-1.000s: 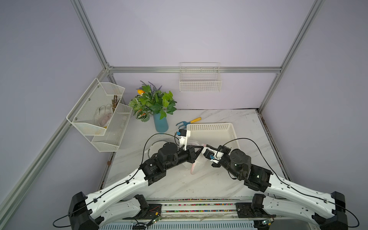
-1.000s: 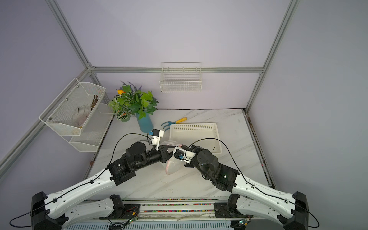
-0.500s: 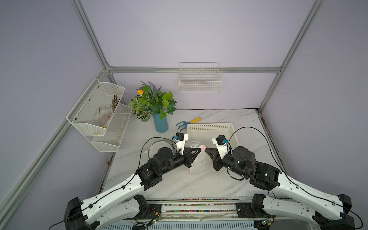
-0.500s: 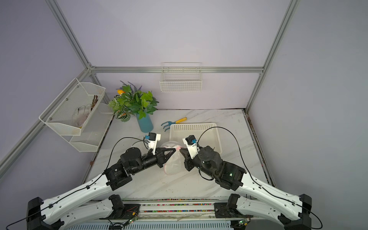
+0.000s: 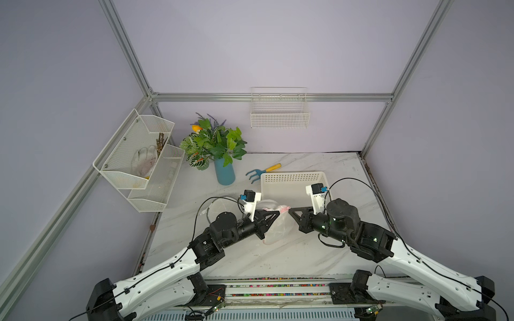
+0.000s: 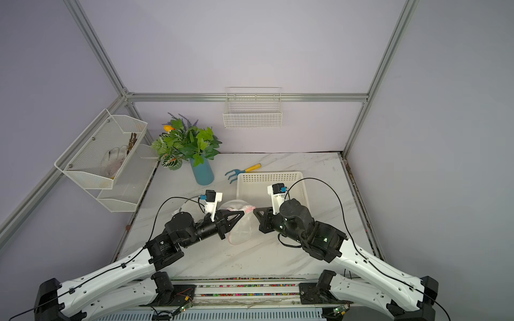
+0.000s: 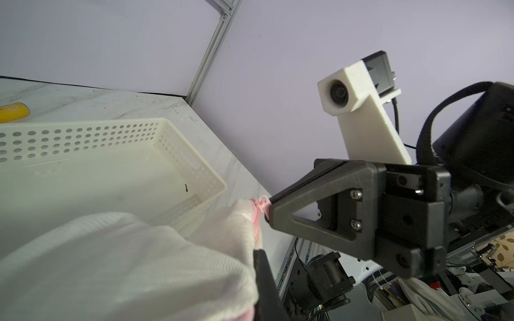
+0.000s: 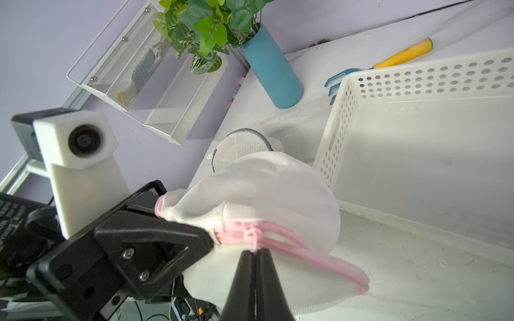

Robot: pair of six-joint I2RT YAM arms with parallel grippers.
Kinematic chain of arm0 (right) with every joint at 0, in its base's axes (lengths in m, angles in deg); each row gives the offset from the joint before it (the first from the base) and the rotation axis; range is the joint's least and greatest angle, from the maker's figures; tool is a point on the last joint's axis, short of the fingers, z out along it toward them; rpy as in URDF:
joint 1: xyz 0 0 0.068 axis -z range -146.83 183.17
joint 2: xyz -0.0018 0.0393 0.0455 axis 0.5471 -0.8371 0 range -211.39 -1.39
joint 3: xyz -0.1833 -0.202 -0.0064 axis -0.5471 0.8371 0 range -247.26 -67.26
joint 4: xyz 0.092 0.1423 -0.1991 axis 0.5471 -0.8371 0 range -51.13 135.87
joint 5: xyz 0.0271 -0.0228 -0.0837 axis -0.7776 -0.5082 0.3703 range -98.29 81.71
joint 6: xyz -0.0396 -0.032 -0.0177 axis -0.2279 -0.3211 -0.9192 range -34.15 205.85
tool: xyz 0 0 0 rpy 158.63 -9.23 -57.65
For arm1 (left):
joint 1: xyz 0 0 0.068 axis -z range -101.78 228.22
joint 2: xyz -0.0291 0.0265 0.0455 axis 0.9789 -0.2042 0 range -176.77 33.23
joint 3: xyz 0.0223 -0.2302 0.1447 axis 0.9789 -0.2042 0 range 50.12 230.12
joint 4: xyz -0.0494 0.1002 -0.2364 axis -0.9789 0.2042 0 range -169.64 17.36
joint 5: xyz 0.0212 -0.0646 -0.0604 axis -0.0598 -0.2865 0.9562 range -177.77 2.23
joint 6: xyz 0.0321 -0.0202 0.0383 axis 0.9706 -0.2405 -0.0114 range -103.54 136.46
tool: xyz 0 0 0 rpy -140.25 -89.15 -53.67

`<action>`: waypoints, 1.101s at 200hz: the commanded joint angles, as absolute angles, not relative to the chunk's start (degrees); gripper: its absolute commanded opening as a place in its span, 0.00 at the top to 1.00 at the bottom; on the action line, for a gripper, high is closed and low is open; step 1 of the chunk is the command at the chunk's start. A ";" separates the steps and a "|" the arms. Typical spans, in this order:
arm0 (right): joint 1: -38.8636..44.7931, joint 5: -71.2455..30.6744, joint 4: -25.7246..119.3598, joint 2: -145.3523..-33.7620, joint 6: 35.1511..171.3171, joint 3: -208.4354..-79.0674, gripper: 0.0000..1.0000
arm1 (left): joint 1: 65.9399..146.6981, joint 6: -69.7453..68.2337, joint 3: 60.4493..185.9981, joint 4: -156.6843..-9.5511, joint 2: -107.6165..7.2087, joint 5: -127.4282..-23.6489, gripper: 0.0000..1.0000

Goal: Turn the laundry bag inside out
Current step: Zip the zipper on the laundry bag.

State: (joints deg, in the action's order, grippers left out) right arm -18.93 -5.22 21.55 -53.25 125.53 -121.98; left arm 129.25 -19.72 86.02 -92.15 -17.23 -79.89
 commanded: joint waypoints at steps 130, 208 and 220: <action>-12.56 -14.52 27.49 -48.75 140.97 -111.35 1.00 | 129.11 -20.51 76.42 -107.28 -12.23 -83.02 0.93; -12.36 -16.45 21.35 -55.01 131.68 -121.21 1.00 | 129.11 -16.06 74.55 -83.53 -3.77 -87.74 0.30; -12.27 -16.63 20.03 -55.59 130.29 -122.58 1.00 | 129.11 -14.93 75.04 -77.02 -1.43 -88.44 0.29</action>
